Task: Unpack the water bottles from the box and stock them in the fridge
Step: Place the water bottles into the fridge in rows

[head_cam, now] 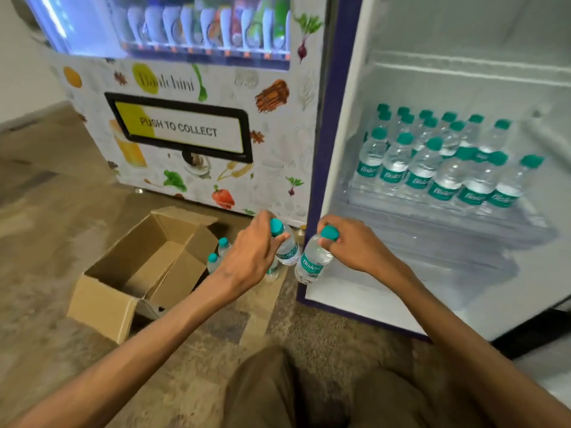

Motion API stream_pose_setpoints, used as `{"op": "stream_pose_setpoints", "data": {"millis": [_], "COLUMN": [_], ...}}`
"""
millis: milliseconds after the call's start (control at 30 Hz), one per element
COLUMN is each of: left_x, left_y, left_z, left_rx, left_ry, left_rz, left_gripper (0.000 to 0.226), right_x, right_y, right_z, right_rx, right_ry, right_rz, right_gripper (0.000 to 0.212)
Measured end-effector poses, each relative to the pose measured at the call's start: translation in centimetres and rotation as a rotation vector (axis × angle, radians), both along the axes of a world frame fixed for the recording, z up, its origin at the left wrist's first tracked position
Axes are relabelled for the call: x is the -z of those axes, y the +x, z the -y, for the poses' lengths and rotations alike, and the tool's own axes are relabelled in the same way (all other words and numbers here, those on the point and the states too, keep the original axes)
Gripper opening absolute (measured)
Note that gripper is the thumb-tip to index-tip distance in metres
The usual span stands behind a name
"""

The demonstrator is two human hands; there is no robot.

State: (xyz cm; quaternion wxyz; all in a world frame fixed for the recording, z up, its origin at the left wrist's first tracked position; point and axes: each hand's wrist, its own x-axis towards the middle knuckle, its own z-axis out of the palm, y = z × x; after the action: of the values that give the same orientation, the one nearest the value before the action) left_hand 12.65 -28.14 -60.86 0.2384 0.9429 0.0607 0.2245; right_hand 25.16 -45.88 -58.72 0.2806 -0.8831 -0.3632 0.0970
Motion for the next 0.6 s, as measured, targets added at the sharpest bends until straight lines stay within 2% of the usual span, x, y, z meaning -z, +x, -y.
{"op": "stream_pose_setpoints", "data": {"millis": [100, 333, 467, 600], "left_x": [-4.1, -11.3, -13.9, -14.2], "left_y": [0.4, 5.6, 10.5, 16.2], "left_z": [2.8, 9.3, 12.8, 15.3], "left_rx": [0.073, 0.125, 0.228, 0.253], "left_ry": [-0.009, -0.174, -0.218, -0.25], "left_rz": [0.112, 0.407, 0.541, 0.567], "left_gripper": [0.02, 0.023, 0.017, 0.018], "right_x": [-4.2, -11.0, -12.5, -12.2], "right_y": [0.3, 3.6, 6.7, 10.0], "right_z": [4.7, 14.9, 19.0, 20.2], "right_rx": [0.114, 0.515, 0.717, 0.846], "right_ry": [0.164, 0.736, 1.026, 1.228], "right_rz": [0.062, 0.126, 0.09, 0.06], "right_gripper": [0.008, 0.006, 0.011, 0.011]}}
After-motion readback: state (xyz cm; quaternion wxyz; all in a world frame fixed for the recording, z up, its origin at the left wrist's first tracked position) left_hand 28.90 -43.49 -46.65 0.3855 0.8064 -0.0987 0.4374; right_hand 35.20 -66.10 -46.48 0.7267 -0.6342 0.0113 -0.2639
